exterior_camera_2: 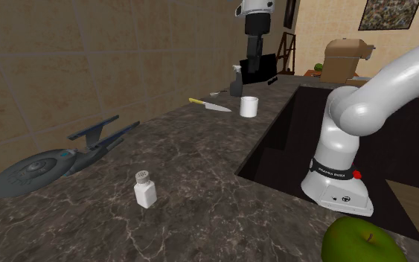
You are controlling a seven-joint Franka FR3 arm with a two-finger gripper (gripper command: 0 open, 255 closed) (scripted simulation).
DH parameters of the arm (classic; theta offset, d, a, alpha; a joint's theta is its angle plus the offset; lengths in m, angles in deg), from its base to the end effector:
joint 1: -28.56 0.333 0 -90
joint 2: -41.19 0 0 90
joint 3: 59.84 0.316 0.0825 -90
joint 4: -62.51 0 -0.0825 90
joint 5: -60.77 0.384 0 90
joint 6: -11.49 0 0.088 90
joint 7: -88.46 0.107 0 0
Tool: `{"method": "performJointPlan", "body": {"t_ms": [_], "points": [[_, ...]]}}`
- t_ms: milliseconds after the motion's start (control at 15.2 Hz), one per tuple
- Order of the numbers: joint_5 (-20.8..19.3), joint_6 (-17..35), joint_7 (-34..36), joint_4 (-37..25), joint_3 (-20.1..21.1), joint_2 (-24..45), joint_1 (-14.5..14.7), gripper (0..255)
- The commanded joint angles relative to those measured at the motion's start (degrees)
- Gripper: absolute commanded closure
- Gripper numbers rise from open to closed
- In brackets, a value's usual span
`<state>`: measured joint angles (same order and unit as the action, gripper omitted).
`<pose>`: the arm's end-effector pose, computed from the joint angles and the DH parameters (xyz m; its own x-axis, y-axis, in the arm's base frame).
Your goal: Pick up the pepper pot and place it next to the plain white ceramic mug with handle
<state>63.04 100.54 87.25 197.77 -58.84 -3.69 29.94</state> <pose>0.3051 0.0185 0.5861 0.9981 0.0579 -0.0227 0.0573 -0.9980 -0.0278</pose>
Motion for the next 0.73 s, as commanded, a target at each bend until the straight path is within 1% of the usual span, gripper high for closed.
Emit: {"method": "performJointPlan", "body": {"t_ms": [0,330,660], "points": [[0.0,0.0,0.0,0.0,0.0,0.0,0.0,0],[3.5,4.6,6.5,-0.6,5.5,6.4,1.5,0],[5.8,9.1,12.8,-3.1,10.8,14.4,2.7,0]]}}
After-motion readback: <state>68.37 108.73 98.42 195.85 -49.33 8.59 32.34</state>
